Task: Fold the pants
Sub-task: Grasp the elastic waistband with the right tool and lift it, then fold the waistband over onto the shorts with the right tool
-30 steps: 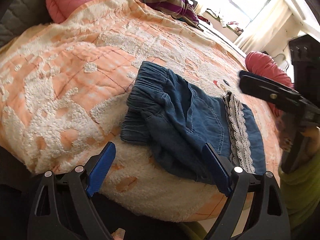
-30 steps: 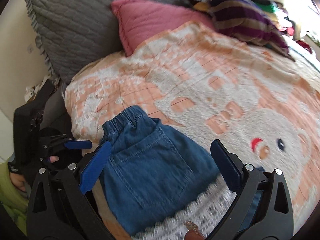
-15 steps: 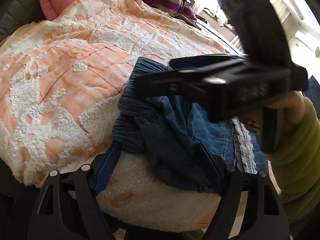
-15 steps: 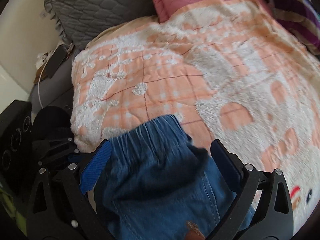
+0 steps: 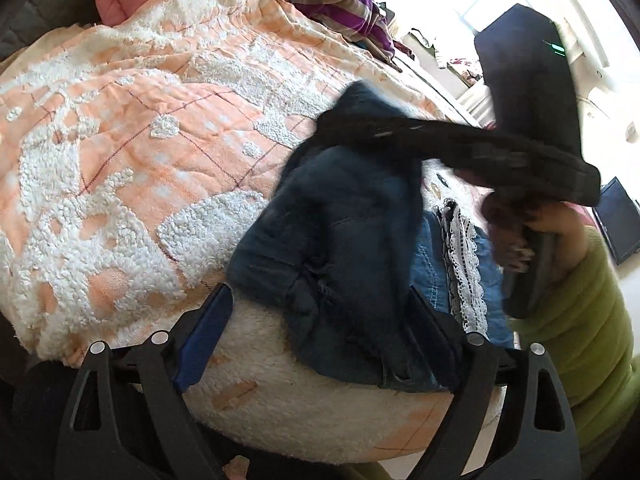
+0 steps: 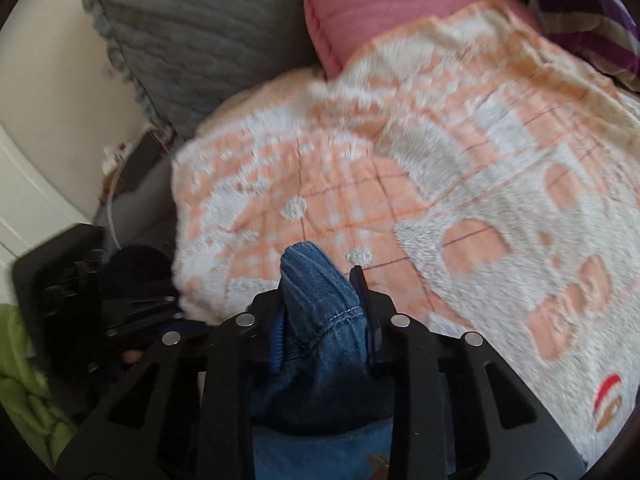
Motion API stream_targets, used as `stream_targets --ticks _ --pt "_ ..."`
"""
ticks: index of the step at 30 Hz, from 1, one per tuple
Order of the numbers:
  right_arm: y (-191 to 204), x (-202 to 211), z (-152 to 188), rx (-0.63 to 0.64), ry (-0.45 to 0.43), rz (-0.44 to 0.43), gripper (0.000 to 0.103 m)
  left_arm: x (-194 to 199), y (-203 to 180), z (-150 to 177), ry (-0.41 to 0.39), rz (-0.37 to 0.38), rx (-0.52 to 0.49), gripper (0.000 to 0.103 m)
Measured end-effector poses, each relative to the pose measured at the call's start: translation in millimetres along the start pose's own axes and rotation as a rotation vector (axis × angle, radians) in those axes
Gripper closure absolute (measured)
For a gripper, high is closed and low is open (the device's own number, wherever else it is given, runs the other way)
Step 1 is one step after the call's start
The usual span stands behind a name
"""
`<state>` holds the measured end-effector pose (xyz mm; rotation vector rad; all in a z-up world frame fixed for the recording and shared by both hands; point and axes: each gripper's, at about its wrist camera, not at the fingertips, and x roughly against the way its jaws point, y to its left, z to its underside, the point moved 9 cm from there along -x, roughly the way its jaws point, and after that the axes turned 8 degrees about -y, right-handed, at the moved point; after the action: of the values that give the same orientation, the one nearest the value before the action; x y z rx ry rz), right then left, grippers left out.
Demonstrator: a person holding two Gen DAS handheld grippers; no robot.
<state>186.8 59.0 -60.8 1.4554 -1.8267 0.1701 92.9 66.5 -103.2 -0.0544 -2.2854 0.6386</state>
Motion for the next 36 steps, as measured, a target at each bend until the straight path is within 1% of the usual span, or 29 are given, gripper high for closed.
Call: stream_targets --ticks 1,2,3,5,8,10,11,12,14,15,19,22,24,25,26,27,29,30,31,34,35,36 --pt "0 9 -1 -0.002 -0.016 -0.004 0.082 0 -2 1 0.000 -0.001 0.001 0.013" --pt "0 9 -1 -0.002 -0.016 -0.004 0.082 -2 -6 1 0.003 0.001 0.002 0.010" --pt "-1 29 -1 -0.004 -0.056 -0.008 0.082 -4 -10 1 0.008 0.005 0.002 0.009" --pt "-3 42 -1 -0.012 -0.083 -0.012 0.082 -8 -19 1 0.017 0.014 -0.002 0.009" --pt "-7 62 1 -0.025 -0.125 -0.014 0.082 -17 -37 0 0.033 0.057 -0.006 0.009" --pt "-12 76 4 -0.039 -0.151 -0.009 0.082 -24 -54 1 0.053 0.099 -0.014 0.010" --pt "-13 80 5 -0.041 -0.159 -0.006 0.082 -26 -61 1 0.056 0.112 -0.020 0.016" --pt "-16 88 8 -0.045 -0.172 -0.002 0.082 -26 -71 1 0.054 0.126 -0.034 0.028" --pt "-19 101 11 -0.050 -0.195 0.002 0.082 -27 -90 1 0.052 0.133 -0.072 0.037" --pt "-22 109 13 -0.055 -0.212 0.006 0.082 -26 -98 2 0.052 0.143 -0.084 0.039" --pt "-32 136 23 -0.075 -0.262 0.016 0.080 -28 -134 6 0.044 0.158 -0.149 0.040" --pt "-34 156 33 -0.079 -0.295 0.030 0.074 -32 -154 12 0.041 0.161 -0.199 0.040" --pt "-39 176 44 -0.093 -0.330 0.056 0.068 -37 -168 18 0.054 0.178 -0.236 0.040" --pt "-43 183 48 -0.106 -0.345 0.067 0.058 -39 -174 23 0.060 0.183 -0.257 0.040" --pt "-50 193 55 -0.124 -0.364 0.095 0.051 -43 -181 25 0.067 0.190 -0.278 0.040" --pt "-56 206 64 -0.141 -0.385 0.124 0.046 -45 -184 29 0.076 0.198 -0.291 0.039" --pt "-63 219 78 -0.157 -0.395 0.166 0.046 -50 -195 43 0.106 0.230 -0.327 0.038" --pt "-69 224 91 -0.166 -0.383 0.210 0.046 -51 -199 49 0.119 0.238 -0.341 0.038" --pt "-71 226 100 -0.173 -0.371 0.230 0.046 -53 -202 57 0.134 0.247 -0.354 0.038" --pt "-78 218 123 -0.206 -0.320 0.273 0.045 -59 -208 71 0.166 0.259 -0.385 0.036" --pt "-78 218 123 -0.206 -0.320 0.273 0.044 -60 -209 73 0.168 0.261 -0.392 0.032" --pt "-81 210 132 -0.219 -0.291 0.291 0.042 -58 -211 78 0.168 0.263 -0.399 0.031"
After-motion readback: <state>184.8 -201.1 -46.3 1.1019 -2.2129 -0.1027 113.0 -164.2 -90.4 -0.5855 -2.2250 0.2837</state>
